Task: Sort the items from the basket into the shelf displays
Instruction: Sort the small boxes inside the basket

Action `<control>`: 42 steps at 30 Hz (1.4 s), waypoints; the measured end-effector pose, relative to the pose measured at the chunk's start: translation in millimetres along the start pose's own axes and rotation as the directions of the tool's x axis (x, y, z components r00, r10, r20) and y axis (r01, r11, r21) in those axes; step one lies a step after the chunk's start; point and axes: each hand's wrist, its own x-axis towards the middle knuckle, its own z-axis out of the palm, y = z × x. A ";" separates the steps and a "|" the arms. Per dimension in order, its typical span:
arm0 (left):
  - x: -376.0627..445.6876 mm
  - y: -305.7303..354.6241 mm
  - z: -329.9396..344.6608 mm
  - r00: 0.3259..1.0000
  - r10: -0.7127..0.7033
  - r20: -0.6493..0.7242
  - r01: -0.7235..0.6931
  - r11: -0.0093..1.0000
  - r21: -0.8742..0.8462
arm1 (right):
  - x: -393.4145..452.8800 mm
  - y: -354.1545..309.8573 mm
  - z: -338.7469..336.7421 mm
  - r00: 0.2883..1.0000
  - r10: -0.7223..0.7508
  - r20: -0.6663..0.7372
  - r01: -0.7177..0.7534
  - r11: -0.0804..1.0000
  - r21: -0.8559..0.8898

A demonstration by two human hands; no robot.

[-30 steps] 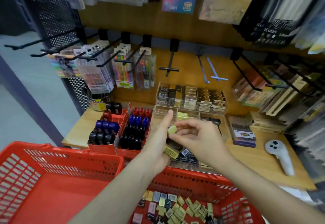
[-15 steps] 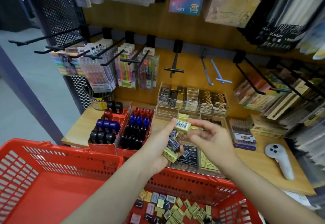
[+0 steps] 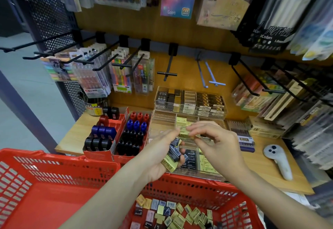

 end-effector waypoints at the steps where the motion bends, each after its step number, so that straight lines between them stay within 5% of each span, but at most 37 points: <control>1: 0.6 0.0 -0.2 1.000 0.008 -0.004 -0.008 1.000 -0.009 | -0.4 0.4 0.2 0.999 0.036 0.021 -0.037 0.999 0.033; 16: 20.5 -2.1 -6.5 0.995 0.031 -0.094 -0.028 0.999 0.028 | 1.0 18.5 26.7 0.942 0.331 0.055 -0.335 0.937 0.096; 21: 31.8 -1.2 -14.3 0.978 -0.050 -0.203 0.026 0.992 -0.120 | 24.1 57.3 17.9 0.945 0.298 0.136 -0.256 0.930 -0.263; 28: 39.4 3.6 -22.9 0.955 -0.153 -0.254 0.074 0.953 -0.294 | 78.5 122.7 34.5 0.816 0.488 0.310 -0.025 0.566 -0.824; 32: 39.9 5.5 -22.5 0.958 -0.157 -0.239 0.075 0.945 -0.319 | 76.8 138.5 50.1 0.830 0.458 0.318 0.068 0.483 -0.873; 39: 37.8 3.0 -25.2 0.959 -0.158 -0.235 0.084 0.951 -0.298 | 62.0 149.4 56.9 0.863 0.480 0.157 -0.197 0.606 -0.771; 42: 36.6 2.4 -23.7 0.961 -0.153 -0.229 0.084 0.955 -0.283 | 60.2 149.5 58.0 0.902 0.418 0.110 -0.165 0.569 -0.805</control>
